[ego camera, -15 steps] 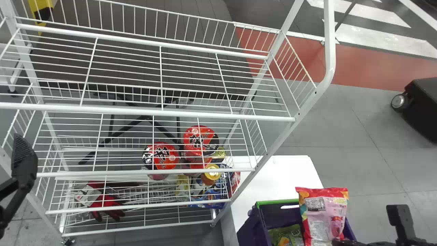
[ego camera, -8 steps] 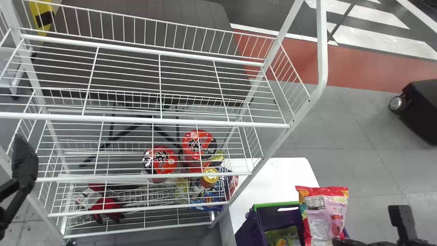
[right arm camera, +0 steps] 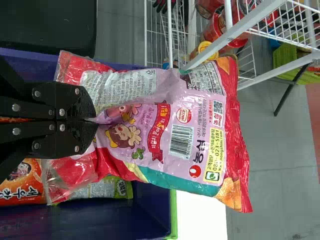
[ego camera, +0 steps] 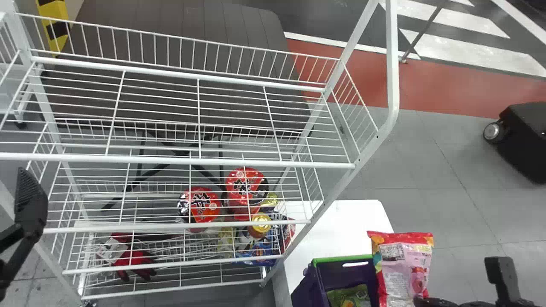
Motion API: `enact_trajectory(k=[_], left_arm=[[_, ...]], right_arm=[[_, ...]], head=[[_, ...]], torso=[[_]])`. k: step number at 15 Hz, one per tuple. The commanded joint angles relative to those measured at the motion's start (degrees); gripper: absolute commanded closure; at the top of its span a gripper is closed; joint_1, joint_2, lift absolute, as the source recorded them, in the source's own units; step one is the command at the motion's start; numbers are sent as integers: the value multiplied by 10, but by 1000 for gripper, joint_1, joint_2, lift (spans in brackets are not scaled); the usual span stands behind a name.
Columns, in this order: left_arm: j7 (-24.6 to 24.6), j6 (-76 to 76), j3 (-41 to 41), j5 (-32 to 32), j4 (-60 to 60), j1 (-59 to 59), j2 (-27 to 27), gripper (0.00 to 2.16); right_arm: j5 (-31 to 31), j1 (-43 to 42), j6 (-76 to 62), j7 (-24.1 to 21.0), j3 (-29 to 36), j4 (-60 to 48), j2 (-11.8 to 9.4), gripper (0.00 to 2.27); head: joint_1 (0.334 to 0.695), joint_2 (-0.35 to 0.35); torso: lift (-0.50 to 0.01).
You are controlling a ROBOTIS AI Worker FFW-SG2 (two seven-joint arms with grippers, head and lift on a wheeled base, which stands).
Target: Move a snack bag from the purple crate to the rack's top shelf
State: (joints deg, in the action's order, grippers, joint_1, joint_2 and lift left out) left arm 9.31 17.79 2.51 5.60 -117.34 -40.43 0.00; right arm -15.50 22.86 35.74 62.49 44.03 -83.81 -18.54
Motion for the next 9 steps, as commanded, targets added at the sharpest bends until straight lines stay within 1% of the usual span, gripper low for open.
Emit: enact_trajectory(k=[1,9], left_arm=[[1,0,-1,0,1,0,-1,144],[1,2,0,3,-3,-4,-1,144]], right_arm=[[0,1,-1,0,0,0,0,1477],[4,2,-3,2,0,0,0,1477]], head=[[695,-350],[695,-350]], torso=[[-73],[-41]])
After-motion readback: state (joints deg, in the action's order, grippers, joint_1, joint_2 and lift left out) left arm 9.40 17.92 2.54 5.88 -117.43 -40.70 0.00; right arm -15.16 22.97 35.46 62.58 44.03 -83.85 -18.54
